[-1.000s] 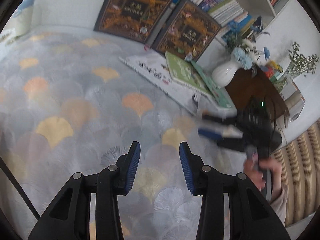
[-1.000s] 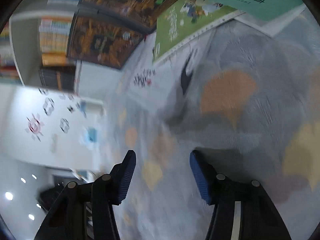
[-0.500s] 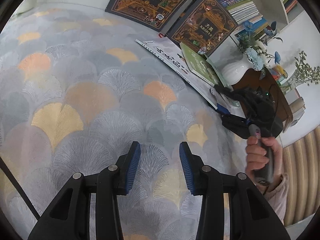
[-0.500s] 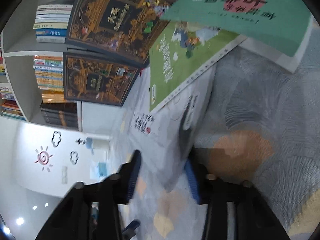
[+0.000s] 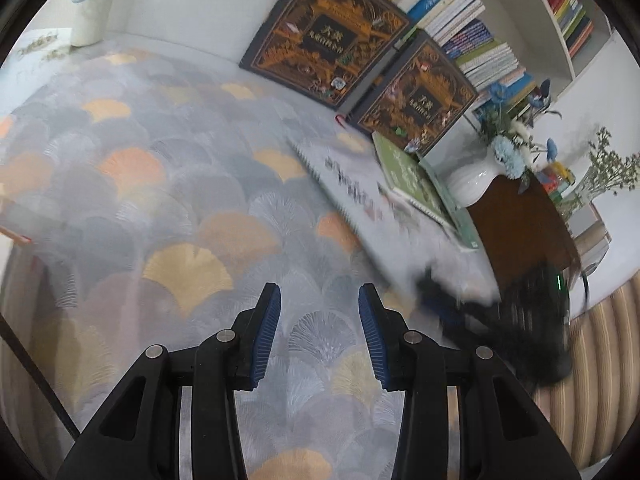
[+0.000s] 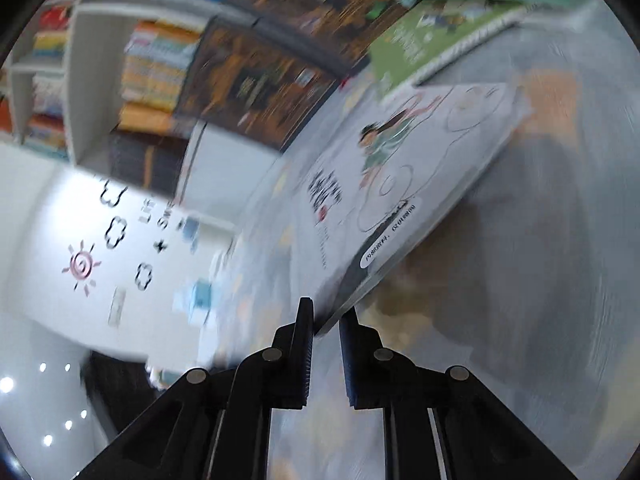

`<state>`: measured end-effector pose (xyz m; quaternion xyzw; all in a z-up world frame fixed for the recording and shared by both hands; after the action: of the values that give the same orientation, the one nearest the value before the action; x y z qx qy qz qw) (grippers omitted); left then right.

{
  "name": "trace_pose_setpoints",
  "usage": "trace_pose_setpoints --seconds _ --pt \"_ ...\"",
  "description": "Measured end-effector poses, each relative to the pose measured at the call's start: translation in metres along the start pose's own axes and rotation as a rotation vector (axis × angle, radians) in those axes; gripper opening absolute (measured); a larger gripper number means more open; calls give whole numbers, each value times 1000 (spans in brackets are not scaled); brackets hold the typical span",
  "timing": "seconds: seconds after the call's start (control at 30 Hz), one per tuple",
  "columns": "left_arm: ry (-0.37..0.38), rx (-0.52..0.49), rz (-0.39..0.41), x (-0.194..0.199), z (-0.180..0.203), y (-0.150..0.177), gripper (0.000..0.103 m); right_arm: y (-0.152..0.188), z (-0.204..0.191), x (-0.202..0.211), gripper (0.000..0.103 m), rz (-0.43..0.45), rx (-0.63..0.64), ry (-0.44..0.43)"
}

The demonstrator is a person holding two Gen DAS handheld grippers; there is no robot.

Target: Organize books

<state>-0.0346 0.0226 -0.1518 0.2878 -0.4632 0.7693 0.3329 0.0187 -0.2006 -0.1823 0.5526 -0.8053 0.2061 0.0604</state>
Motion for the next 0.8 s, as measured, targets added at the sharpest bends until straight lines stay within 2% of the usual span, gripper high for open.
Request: trace_pose_setpoints --seconds 0.1,0.17,0.23,0.3,0.4,0.47,0.53,0.6,0.67,0.73,0.8 --pt "-2 -15 9 10 3 4 38 60 -16 18 12 -53 16 -10" --pt "4 -34 0 16 5 18 38 95 -26 30 13 -98 28 -20" --pt "2 -50 -41 19 2 41 38 134 -38 38 17 -198 63 -12" --pt "4 -46 -82 20 -4 61 38 171 -43 44 27 -338 97 55" --pt "16 -26 -141 21 -17 91 38 195 -49 62 29 -427 127 39" --pt "46 -25 -133 29 -20 99 38 195 -52 74 35 -436 151 44" --pt "53 -32 -144 32 -20 101 38 181 -53 90 40 -406 169 41" --pt "56 -44 -155 29 -17 101 38 151 -48 100 47 -351 197 78" --pt "59 -64 -152 26 -12 101 38 117 -36 104 47 -315 231 152" --pt "62 -71 -154 22 -10 99 37 90 -15 98 47 -345 248 196" --pt "61 -66 -161 20 -8 97 37 69 8 78 47 -433 233 199"
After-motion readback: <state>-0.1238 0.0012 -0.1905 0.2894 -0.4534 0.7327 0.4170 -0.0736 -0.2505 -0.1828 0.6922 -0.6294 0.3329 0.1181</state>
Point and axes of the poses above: each gripper's, at about its wrist camera, not at the fingertips, and x roughly against the way its jaws point, z to its right, y to its underside, the point moved 4 cm from there along -x, roughly the way its jaws point, and after that the axes turned 10 degrees about -y, right-handed, at the moved point
